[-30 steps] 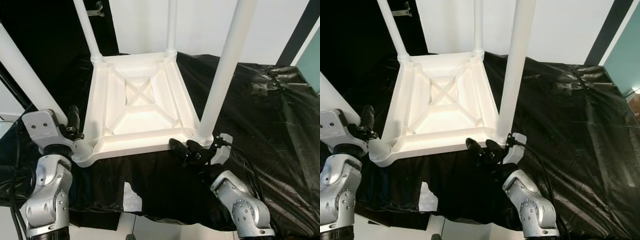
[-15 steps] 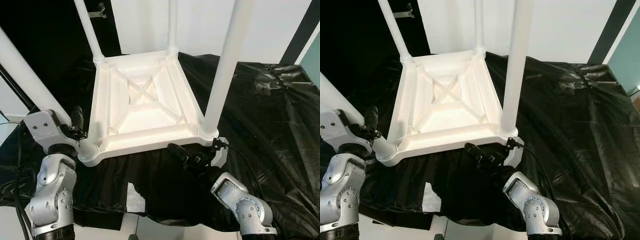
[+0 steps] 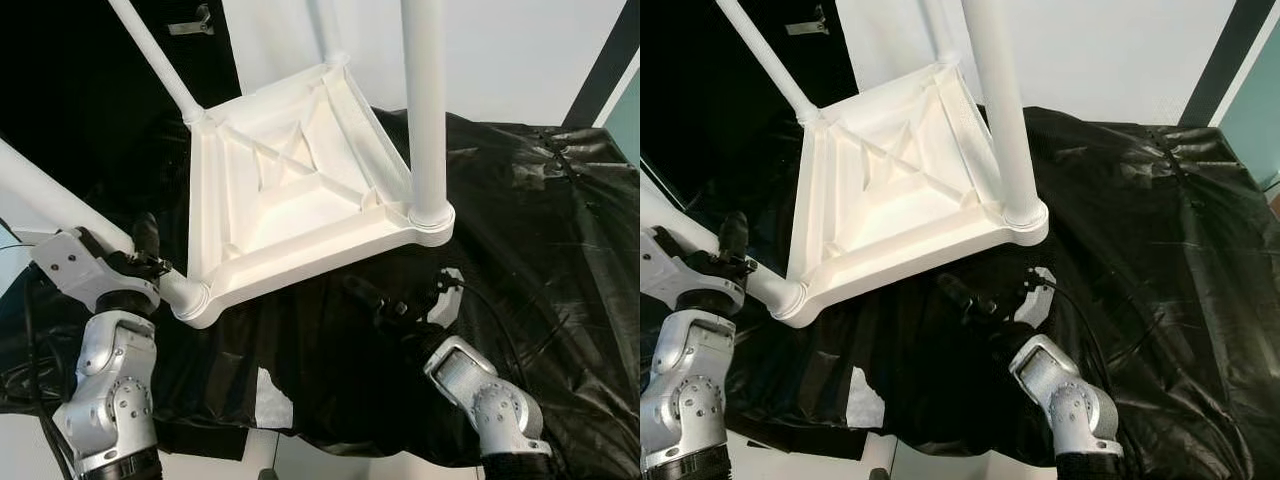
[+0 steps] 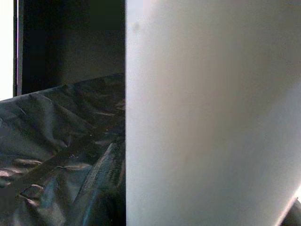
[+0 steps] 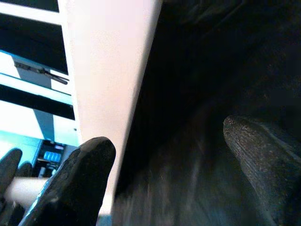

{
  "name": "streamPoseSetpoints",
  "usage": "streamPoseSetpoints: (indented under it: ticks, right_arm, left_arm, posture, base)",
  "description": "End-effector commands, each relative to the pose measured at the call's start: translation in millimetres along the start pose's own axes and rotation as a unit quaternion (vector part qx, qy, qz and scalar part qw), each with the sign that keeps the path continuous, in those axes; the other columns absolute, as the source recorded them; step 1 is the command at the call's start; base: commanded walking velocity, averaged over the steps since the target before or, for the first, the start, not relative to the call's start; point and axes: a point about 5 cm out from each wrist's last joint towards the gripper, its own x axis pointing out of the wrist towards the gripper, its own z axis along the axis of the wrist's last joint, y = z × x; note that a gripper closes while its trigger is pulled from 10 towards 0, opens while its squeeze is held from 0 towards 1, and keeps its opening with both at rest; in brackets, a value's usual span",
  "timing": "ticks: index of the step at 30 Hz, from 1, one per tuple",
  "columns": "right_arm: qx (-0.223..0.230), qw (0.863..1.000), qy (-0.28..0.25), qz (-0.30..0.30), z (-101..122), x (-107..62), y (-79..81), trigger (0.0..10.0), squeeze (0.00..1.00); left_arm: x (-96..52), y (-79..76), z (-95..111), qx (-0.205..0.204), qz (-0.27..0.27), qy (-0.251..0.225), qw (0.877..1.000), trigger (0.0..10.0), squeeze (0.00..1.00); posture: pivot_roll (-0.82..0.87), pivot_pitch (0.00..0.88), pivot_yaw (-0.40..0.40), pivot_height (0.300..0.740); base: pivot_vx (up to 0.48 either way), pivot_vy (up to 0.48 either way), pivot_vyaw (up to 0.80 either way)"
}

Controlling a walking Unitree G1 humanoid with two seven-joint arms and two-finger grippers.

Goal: Building children table

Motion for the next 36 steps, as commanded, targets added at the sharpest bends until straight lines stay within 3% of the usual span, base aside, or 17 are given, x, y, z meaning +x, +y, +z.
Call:
streamPoseSetpoints:
  ticks: [1,5,7,10,12,16,21,25,29,36]
  right_arm:
    - [0.060,0.996,-0.034,0.051,-6.7,17.3,18.5,10.0,0.00]
    - [0.072,0.994,-0.043,0.076,-5.8,24.8,22.5,10.0,0.00]
    - [0.051,0.993,-0.027,0.107,-8.6,32.8,29.1,10.0,0.00]
    - [0.051,0.993,-0.027,0.107,-8.6,32.8,29.1,10.0,0.00]
    - [0.027,0.991,-0.006,0.133,-15.5,34.0,33.7,10.0,0.00]
    - [0.035,0.988,0.002,0.149,-22.2,31.7,31.5,10.0,0.00]
    - [0.076,0.983,-0.039,0.163,-14.4,44.9,30.7,10.0,0.00]
    - [0.082,0.982,-0.057,0.160,-11.0,52.6,31.5,10.0,0.00]
    - [0.124,0.977,-0.099,0.145,1.0,71.8,34.7,10.0,0.00]
    - [0.113,0.975,-0.141,0.125,13.5,90.4,44.2,10.0,0.00]
  left_arm:
    - [-3.0,-10.0,-28.0,-0.078,-0.016,0.065,0.995,10.0,0.00]
    - [-3.2,-12.8,-29.5,-0.085,-0.019,0.068,0.994,10.0,0.00]
    - [-3.1,-16.5,-30.8,-0.086,-0.023,0.070,0.994,10.0,0.00]
    - [-3.1,-16.5,-30.8,-0.086,-0.023,0.070,0.994,10.0,0.00]
    - [-3.6,-20.0,-32.1,-0.083,-0.027,0.071,0.994,10.0,0.00]
    - [-4.5,-22.9,-33.3,-0.087,-0.030,0.073,0.993,10.0,0.00]
    - [-4.5,-26.2,-35.2,-0.092,-0.035,0.078,0.992,10.0,0.00]
    - [-4.5,-27.3,-35.7,-0.093,-0.036,0.081,0.992,10.0,0.00]
    - [-4.5,-30.3,-34.0,-0.092,-0.041,0.080,0.992,10.0,0.00]
    - [-5.1,-31.3,-32.3,-0.090,-0.043,0.079,0.992,10.0,0.00]
  posture:
    - [0.07,0.048,-0.003,0.740]
    - [0.07,0.046,-0.001,0.740]
    - [0.09,0.038,-0.006,0.740]
    - [0.09,0.038,-0.006,0.740]
    - [0.09,0.034,-0.013,0.740]
    - [0.08,0.038,-0.008,0.740]
    - [0.09,0.044,0.005,0.740]
    - [0.09,0.046,0.008,0.740]
    - [0.11,0.046,0.014,0.740]
    - [0.13,0.046,0.021,0.740]
  base:
    - [0.000,0.000,0.00]
    - [0.000,0.000,0.00]
    - [0.000,0.000,0.00]
    - [0.000,0.000,0.00]
    - [0.000,0.000,0.00]
    - [0.000,0.000,0.00]
    - [0.000,0.000,0.00]
    - [0.000,0.000,0.00]
    - [0.000,0.000,0.00]
    - [0.000,0.000,0.00]
